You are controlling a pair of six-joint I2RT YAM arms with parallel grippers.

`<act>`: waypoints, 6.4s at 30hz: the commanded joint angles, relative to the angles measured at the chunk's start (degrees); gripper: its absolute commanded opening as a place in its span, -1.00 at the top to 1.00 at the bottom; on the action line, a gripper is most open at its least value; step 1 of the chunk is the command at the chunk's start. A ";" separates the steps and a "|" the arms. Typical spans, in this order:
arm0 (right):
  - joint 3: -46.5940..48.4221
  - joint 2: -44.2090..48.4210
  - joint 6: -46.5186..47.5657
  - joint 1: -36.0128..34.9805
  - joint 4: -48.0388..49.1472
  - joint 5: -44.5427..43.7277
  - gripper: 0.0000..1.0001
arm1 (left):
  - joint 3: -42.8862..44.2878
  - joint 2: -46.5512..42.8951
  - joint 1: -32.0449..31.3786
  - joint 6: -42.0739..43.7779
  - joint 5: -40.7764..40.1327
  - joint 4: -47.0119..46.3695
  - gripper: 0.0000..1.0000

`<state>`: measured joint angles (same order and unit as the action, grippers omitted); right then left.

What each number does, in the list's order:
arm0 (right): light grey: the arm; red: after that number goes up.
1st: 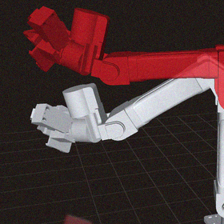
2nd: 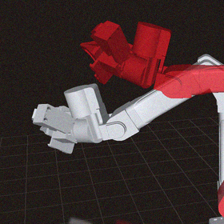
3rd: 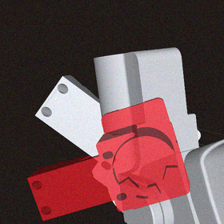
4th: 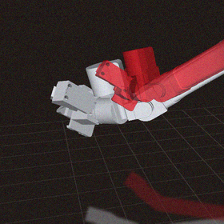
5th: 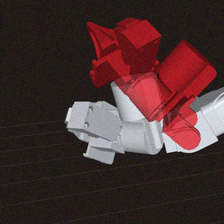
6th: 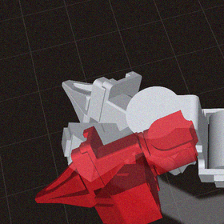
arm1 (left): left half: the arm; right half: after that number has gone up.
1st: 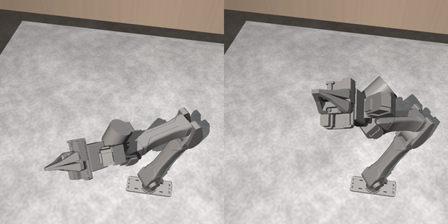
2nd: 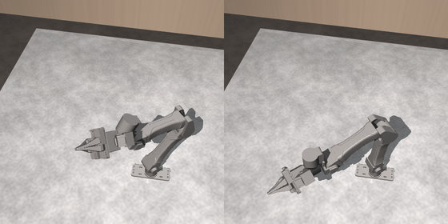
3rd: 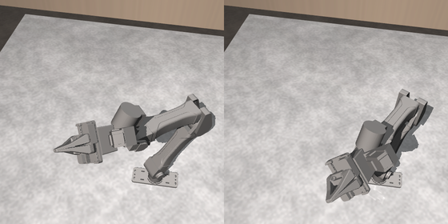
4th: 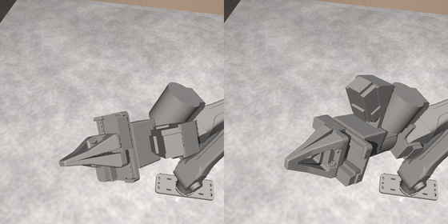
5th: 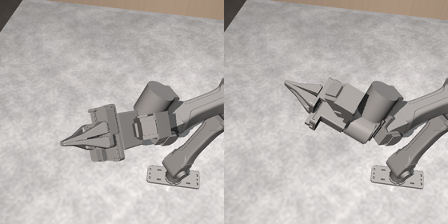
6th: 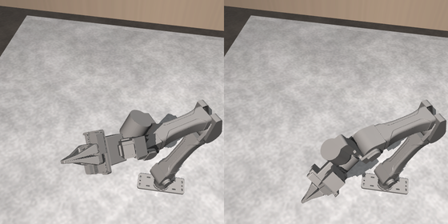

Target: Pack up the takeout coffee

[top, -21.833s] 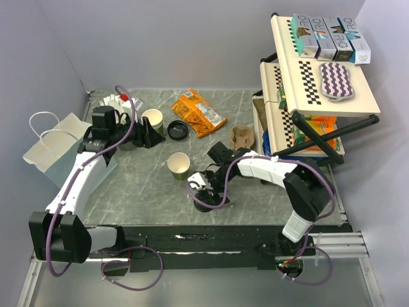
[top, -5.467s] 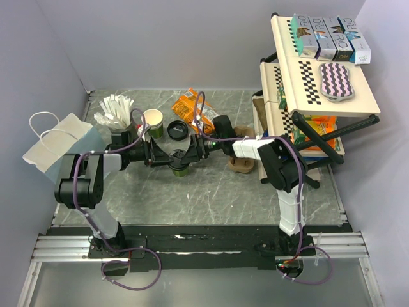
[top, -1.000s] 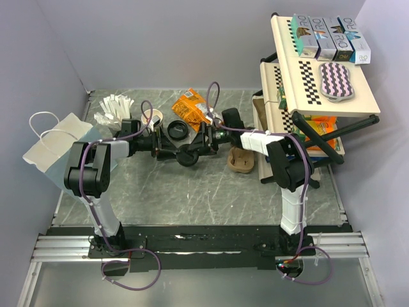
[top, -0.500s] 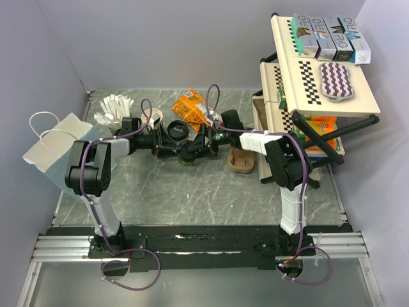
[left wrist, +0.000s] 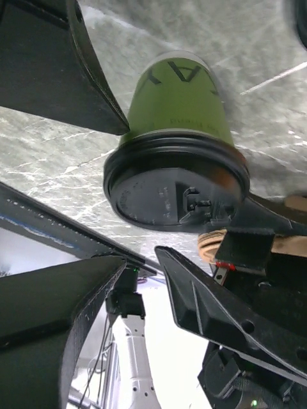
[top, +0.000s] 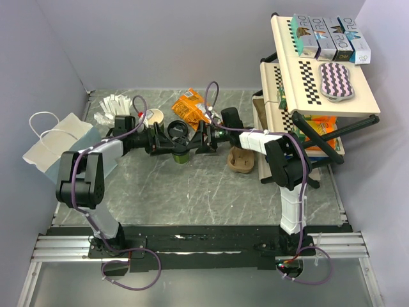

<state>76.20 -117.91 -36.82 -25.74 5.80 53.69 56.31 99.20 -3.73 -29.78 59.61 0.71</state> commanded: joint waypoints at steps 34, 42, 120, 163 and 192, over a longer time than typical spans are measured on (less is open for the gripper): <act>3.78 -10.24 -6.77 0.34 1.41 -6.23 -0.72 | -8.41 3.90 1.00 -18.21 -17.85 -6.69 -0.41; 2.02 -11.20 -8.36 0.42 -1.15 -7.73 -0.68 | -6.31 6.01 1.09 -13.56 -23.58 -0.89 -0.34; 13.62 -1.18 25.05 -0.10 -13.63 -4.64 -0.84 | 12.15 9.61 -7.52 3.85 -1.96 -2.74 -0.53; -13.96 26.23 78.22 -11.96 -8.99 -27.92 -1.00 | -9.89 -22.47 -5.59 2.30 -19.98 -0.32 -0.70; -4.50 11.83 47.89 -7.41 -4.05 -29.79 -0.98 | -2.80 8.37 -7.96 -24.88 -7.67 -37.09 -0.56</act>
<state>67.85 -105.16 11.79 -35.24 -1.26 23.49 48.93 104.62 -10.24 -51.86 49.80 -30.24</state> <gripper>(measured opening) 0.993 0.785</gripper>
